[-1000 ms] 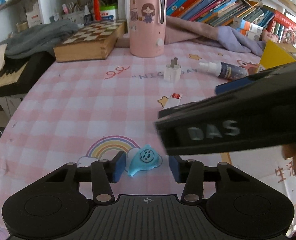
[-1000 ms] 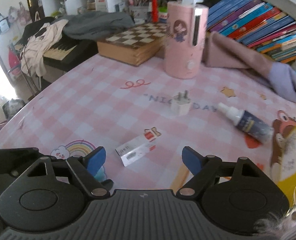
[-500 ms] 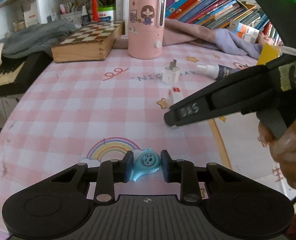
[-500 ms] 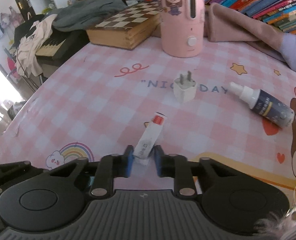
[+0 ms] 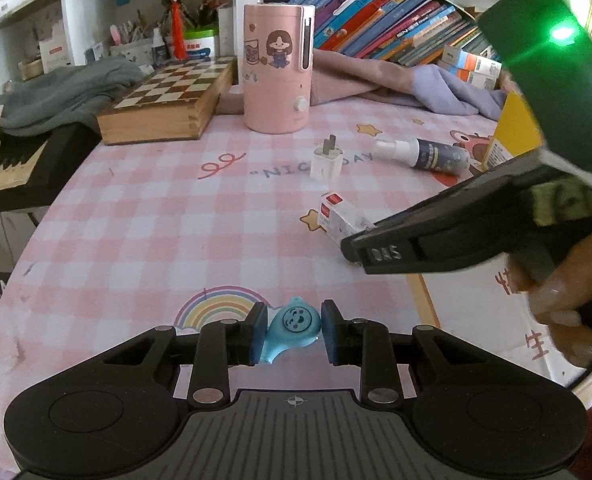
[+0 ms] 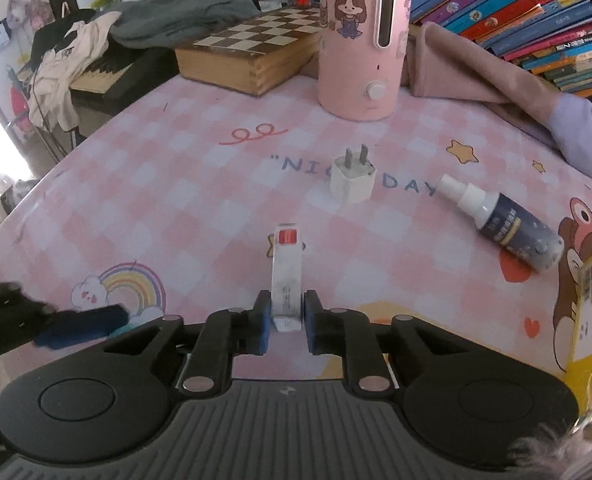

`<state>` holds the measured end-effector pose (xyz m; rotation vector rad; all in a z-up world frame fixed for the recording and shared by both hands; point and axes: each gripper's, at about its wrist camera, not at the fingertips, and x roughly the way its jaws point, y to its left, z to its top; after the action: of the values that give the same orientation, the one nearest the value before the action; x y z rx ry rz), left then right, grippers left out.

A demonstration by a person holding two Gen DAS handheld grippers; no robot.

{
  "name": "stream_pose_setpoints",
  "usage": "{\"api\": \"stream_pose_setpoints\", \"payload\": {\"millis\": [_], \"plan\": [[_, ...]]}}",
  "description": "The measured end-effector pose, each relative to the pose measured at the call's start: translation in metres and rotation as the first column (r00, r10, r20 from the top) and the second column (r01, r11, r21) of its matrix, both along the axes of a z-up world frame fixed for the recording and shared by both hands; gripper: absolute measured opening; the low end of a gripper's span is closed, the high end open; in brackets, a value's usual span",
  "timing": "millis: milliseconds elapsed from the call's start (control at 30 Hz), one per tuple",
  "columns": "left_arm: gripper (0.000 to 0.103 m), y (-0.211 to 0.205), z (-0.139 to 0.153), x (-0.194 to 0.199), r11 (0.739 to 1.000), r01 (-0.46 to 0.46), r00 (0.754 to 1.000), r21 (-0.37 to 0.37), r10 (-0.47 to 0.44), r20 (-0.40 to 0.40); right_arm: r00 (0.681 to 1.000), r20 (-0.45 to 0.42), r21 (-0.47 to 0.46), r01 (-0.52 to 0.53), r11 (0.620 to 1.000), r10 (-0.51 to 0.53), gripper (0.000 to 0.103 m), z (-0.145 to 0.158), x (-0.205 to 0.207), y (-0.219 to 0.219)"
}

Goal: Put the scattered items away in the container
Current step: 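Lift the blue toy with the left gripper while the right gripper lifts the medicine box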

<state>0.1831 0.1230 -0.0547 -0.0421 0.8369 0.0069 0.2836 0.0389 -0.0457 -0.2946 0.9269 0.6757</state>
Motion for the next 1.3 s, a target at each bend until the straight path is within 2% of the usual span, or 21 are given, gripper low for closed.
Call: {"api": "stream_pose_setpoints", "payload": {"millis": [33,133,200,233,433,833,1300], "plan": [[0.027,0.001,0.001,-0.001,1.0,-0.004,1.0,0.002,0.004,0.001,1.0,0.014,-0.005,-0.005,1.0,0.005,0.029,0.0,0.001,0.002],[0.027,0.003,0.002,-0.003,1.0,-0.013,1.0,0.004,0.013,-0.001,0.999,0.041,-0.024,-0.021,0.999,0.022,0.029,-0.002,0.006,0.009],[0.027,0.004,0.002,-0.003,1.0,-0.016,1.0,0.005,0.016,-0.002,0.999,0.032,-0.034,-0.03,0.999,0.031,0.016,-0.006,0.009,0.01],[0.027,0.005,0.002,-0.003,1.0,-0.018,1.0,0.006,0.018,-0.001,0.999,0.029,-0.031,-0.034,0.999,0.035,0.014,-0.007,0.01,0.01],[0.027,0.004,0.01,-0.003,1.0,-0.009,1.0,0.013,0.008,0.025,0.999,0.042,0.003,-0.023,1.0,0.023,0.014,0.009,-0.001,-0.002],[0.027,-0.01,0.045,-0.016,0.999,0.047,0.991,0.025,-0.05,0.122,0.994,0.077,0.091,0.066,0.994,-0.073,0.014,0.053,-0.033,-0.047],[0.027,-0.031,0.069,-0.062,0.991,0.12,0.973,0.052,-0.128,0.191,0.984,0.07,0.152,0.153,0.977,-0.165,0.014,0.068,-0.087,-0.082]]}}
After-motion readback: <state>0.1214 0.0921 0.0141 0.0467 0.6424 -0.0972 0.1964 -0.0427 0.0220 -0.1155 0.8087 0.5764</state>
